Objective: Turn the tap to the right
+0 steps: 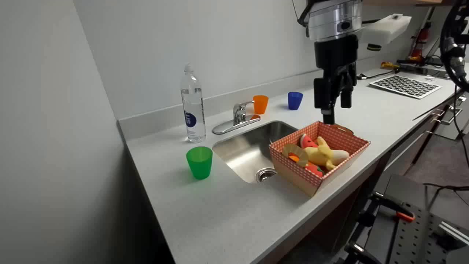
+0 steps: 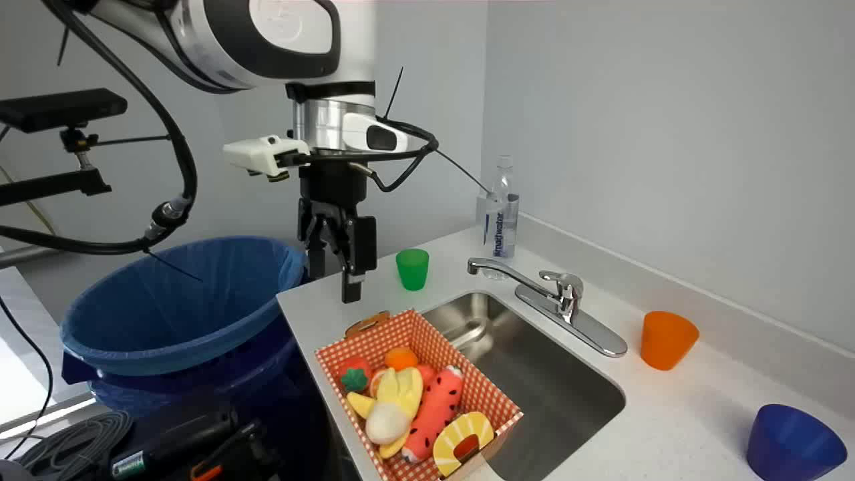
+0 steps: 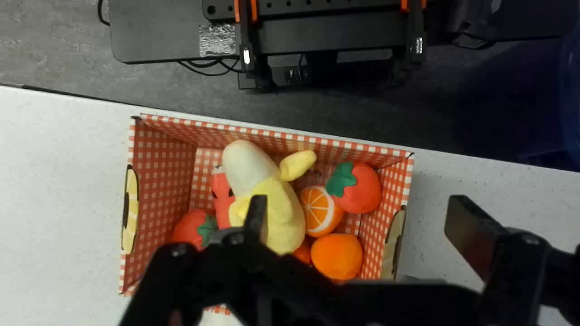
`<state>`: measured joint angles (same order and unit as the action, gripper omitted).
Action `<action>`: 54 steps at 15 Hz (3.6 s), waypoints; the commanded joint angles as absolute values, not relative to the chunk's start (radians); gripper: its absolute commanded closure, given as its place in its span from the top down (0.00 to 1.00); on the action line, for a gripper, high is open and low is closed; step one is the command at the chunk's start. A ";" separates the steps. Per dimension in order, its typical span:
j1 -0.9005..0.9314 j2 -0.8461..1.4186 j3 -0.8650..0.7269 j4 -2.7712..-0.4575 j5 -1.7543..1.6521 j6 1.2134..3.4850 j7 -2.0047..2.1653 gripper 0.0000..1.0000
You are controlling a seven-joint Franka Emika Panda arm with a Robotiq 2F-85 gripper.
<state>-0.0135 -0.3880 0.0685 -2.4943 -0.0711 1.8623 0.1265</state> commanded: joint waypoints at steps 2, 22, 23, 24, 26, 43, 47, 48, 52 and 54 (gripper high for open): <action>-0.006 -0.387 0.061 -2.493 -0.073 1.861 0.129 1.00; -0.006 -0.386 0.061 -2.493 -0.073 1.861 0.129 1.00; -0.006 -0.386 0.061 -2.493 -0.073 1.861 0.129 1.00; -0.006 -0.386 0.061 -2.493 -0.073 1.861 0.129 1.00; -0.005 -0.379 0.060 -2.487 -0.069 1.862 0.127 1.00; 0.009 0.034 0.069 -2.155 -0.070 2.133 0.283 1.00; 0.038 0.168 0.065 -2.020 -0.091 2.157 0.333 1.00; 0.046 0.197 0.062 -1.986 -0.091 2.157 0.342 1.00; 0.081 0.324 0.044 -1.842 -0.111 2.151 0.396 1.00; 0.096 0.384 0.031 -1.771 -0.119 2.145 0.421 1.00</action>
